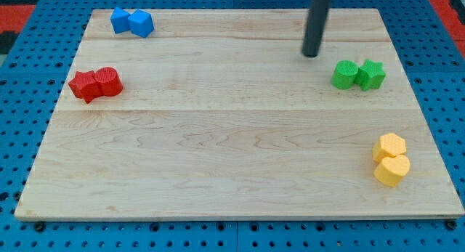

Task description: Push the green star into the yellow blocks

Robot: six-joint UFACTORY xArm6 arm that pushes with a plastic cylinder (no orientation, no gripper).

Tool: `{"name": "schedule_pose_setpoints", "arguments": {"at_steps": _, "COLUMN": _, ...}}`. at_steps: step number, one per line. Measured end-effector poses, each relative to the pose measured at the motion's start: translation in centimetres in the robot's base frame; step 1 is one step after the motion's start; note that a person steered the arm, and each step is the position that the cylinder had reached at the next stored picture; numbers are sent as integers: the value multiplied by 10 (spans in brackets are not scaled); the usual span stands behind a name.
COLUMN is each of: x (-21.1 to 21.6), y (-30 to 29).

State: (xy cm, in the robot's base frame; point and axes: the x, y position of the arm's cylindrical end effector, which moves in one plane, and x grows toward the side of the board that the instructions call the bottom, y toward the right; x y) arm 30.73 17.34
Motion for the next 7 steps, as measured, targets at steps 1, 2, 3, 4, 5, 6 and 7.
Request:
{"name": "schedule_pose_setpoints", "arguments": {"at_steps": 1, "x": -5, "y": 64}}
{"name": "schedule_pose_setpoints", "arguments": {"at_steps": 2, "x": 35, "y": 87}}
{"name": "schedule_pose_setpoints", "arguments": {"at_steps": 3, "x": 70, "y": 49}}
{"name": "schedule_pose_setpoints", "arguments": {"at_steps": 4, "x": 97, "y": 24}}
{"name": "schedule_pose_setpoints", "arguments": {"at_steps": 5, "x": 135, "y": -4}}
{"name": "schedule_pose_setpoints", "arguments": {"at_steps": 6, "x": 102, "y": -16}}
{"name": "schedule_pose_setpoints", "arguments": {"at_steps": 7, "x": 98, "y": -44}}
